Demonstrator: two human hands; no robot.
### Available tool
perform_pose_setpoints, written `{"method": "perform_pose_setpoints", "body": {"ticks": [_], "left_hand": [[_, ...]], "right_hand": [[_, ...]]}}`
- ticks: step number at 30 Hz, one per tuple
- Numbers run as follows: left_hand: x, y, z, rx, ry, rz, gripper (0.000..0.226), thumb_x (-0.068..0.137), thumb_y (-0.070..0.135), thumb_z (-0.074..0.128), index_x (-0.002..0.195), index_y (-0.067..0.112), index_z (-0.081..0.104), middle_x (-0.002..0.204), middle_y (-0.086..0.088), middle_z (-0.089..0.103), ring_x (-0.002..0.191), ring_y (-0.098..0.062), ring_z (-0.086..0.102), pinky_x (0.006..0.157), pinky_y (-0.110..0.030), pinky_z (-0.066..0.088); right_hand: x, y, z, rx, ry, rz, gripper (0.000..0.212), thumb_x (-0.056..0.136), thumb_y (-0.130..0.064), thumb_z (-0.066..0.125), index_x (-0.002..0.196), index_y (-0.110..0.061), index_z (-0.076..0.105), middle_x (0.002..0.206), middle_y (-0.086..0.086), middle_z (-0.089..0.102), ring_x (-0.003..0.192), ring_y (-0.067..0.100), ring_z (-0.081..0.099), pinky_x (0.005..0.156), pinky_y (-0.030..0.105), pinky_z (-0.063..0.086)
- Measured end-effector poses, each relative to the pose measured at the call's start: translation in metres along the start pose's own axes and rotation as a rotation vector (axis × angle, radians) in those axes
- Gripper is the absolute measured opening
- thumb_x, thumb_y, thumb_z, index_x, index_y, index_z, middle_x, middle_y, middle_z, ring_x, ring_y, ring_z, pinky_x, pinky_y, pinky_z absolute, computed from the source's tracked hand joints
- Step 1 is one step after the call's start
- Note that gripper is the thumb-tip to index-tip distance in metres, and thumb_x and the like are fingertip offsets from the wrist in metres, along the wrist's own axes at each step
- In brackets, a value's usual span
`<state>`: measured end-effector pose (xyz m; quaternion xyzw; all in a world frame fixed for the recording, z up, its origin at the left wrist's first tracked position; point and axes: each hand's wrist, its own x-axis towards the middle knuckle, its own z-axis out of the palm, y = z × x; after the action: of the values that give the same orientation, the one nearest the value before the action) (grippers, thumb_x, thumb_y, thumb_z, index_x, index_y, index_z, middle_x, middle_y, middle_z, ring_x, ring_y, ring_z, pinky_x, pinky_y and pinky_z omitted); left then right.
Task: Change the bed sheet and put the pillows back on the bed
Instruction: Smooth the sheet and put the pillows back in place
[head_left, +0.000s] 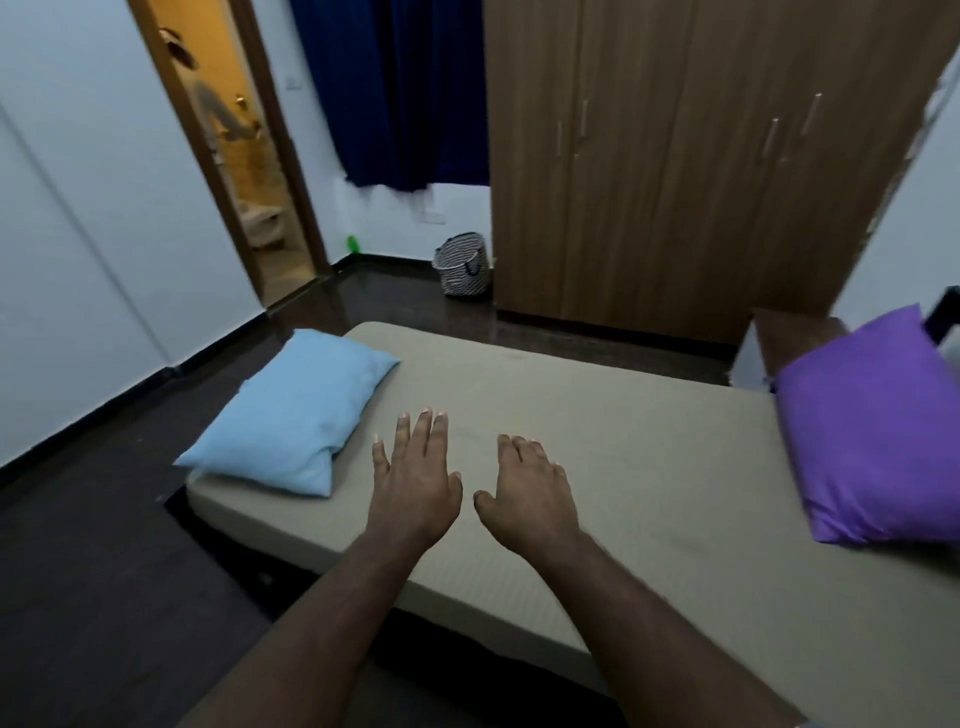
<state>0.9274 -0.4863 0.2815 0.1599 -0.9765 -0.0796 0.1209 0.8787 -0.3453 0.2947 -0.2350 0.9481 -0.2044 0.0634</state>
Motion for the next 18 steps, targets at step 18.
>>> {"method": "perform_pose_setpoints", "body": {"ticks": [18], "left_hand": [[0.047, -0.301, -0.005, -0.017, -0.022, -0.357, 0.078, 0.095, 0.024, 0.051, 0.16, 0.014, 0.011, 0.168, -0.005, 0.009, 0.155, -0.029, 0.0, 0.122, -0.056, 0.001]], "right_hand": [[0.148, -0.249, 0.171, 0.069, -0.193, -0.26, 0.073, 0.086, -0.045, 0.055, 0.148, -0.014, 0.033, 0.151, 0.007, 0.041, 0.14, 0.025, 0.036, 0.108, 0.047, 0.04]]}}
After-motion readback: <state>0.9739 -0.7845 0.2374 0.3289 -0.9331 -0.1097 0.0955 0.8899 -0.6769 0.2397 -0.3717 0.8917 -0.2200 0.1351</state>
